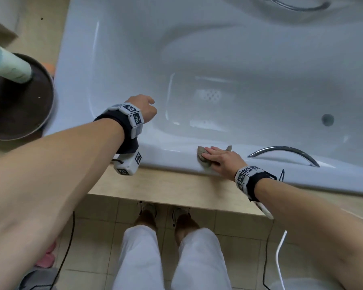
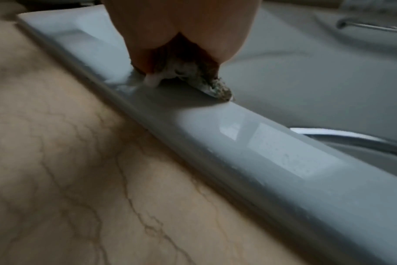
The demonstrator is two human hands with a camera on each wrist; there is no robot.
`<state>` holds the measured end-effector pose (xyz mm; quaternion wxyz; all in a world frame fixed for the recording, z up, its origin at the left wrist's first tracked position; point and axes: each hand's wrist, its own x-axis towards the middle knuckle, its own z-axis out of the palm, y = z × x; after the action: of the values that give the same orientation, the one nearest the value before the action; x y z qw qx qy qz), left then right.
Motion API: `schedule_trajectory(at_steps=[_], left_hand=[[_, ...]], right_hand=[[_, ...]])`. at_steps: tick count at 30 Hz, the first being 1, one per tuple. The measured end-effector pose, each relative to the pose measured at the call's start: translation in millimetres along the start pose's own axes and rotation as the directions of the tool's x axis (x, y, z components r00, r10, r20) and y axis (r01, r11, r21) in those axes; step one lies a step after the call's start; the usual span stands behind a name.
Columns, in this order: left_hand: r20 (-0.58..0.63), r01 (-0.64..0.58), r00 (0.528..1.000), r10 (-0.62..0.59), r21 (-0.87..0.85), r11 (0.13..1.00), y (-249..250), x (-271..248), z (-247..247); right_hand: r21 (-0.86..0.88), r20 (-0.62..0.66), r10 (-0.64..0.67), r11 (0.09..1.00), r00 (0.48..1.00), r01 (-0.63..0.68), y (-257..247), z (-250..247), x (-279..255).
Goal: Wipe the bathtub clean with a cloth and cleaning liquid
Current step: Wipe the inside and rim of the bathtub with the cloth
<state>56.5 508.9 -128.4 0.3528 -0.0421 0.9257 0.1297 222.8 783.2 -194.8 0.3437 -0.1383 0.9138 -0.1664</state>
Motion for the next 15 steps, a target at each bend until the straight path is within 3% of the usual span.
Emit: schedule_trajectory(at_steps=[3,5,9,15], left_hand=[[-0.002,-0.006,1.000,0.006,-0.021,1.000,20.6,1.3,2.1],[-0.002,-0.009,1.000,0.009,-0.030,1.000,33.5,1.1,3.3],[-0.011,-0.010,1.000,0.010,-0.049,0.999,58.2,0.0,-2.1],[0.009,0.017,1.000,-0.017,-0.096,0.995,57.2,0.4,-0.5]], right_hand=[[0.073,0.023,0.179,0.981,0.984,-0.180,5.6,-8.1,-0.7],[0.075,0.051,0.231,0.969,0.972,-0.234,5.1,-12.2,2.2],[0.111,0.125,0.239,0.961,0.963,-0.253,-3.0,-11.8,11.7],[0.114,0.053,0.137,0.983,0.989,-0.142,-35.7,-1.5,32.6]])
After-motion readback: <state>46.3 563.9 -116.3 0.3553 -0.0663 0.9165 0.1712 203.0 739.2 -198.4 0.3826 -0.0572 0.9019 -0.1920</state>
